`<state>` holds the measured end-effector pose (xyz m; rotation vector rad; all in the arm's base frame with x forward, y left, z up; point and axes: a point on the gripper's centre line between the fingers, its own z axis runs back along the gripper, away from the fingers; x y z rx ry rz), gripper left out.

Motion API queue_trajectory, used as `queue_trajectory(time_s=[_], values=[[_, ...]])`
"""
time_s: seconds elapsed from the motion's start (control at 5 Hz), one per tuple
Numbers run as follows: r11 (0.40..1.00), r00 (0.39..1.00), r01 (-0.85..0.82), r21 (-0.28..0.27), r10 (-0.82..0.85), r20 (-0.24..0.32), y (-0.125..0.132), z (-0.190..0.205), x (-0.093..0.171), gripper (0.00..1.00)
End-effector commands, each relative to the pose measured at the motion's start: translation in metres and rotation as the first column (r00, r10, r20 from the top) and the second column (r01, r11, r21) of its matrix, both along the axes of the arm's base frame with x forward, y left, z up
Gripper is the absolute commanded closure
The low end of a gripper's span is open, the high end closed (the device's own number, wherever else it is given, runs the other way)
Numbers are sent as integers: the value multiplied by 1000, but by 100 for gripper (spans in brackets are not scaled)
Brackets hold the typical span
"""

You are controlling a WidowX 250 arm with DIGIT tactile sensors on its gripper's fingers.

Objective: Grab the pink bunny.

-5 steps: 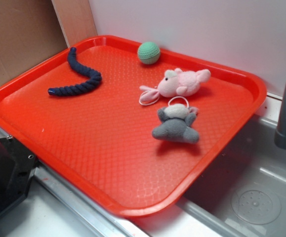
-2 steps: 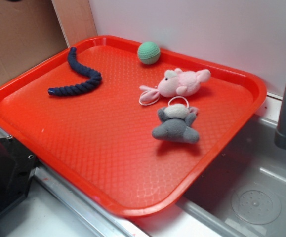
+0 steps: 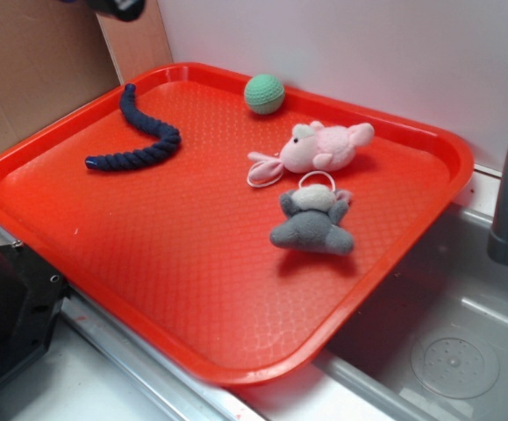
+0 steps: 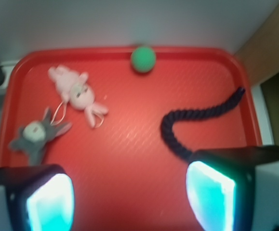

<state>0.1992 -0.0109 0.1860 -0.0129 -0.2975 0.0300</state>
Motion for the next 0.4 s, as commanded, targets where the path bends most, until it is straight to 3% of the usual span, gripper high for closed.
queue_trajectory(time_s=[0.0,0.2], values=[[964,958,264,-12,-261,116,-43,-47,69,0],[927,929,365,-90,-356,107,-56,-82,93,0]])
